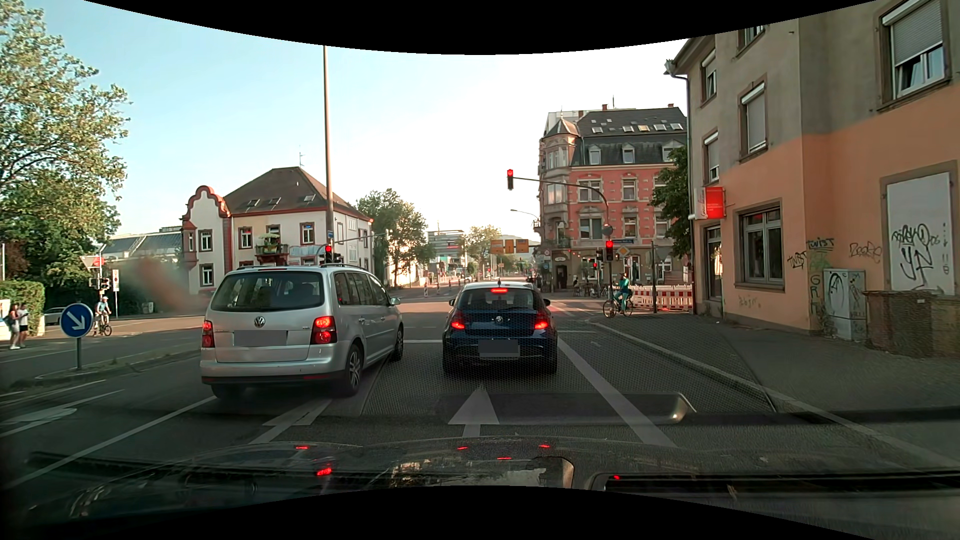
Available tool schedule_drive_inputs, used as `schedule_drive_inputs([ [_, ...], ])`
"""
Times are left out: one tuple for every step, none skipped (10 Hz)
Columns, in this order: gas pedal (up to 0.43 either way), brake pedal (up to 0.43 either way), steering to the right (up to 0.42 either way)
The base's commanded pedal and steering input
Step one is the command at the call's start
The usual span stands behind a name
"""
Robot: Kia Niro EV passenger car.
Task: Follow the waypoints while adhering to traffic rules and regulations
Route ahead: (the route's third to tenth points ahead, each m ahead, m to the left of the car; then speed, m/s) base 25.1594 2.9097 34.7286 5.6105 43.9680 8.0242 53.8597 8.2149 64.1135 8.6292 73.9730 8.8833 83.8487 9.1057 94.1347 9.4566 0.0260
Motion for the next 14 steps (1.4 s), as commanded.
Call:
schedule_drive_inputs([
  [0.000,0.226,-0.017],
  [0.000,0.226,-0.017],
  [0.000,0.226,-0.017],
  [0.000,0.226,-0.017],
  [0.000,0.226,-0.017],
  [0.000,0.226,-0.017],
  [0.000,0.226,-0.017],
  [0.000,0.226,-0.017],
  [0.000,0.226,-0.017],
  [0.000,0.226,-0.017],
  [0.000,0.226,-0.017],
  [0.000,0.226,-0.017],
  [0.000,0.226,-0.017],
  [0.000,0.226,-0.017],
])
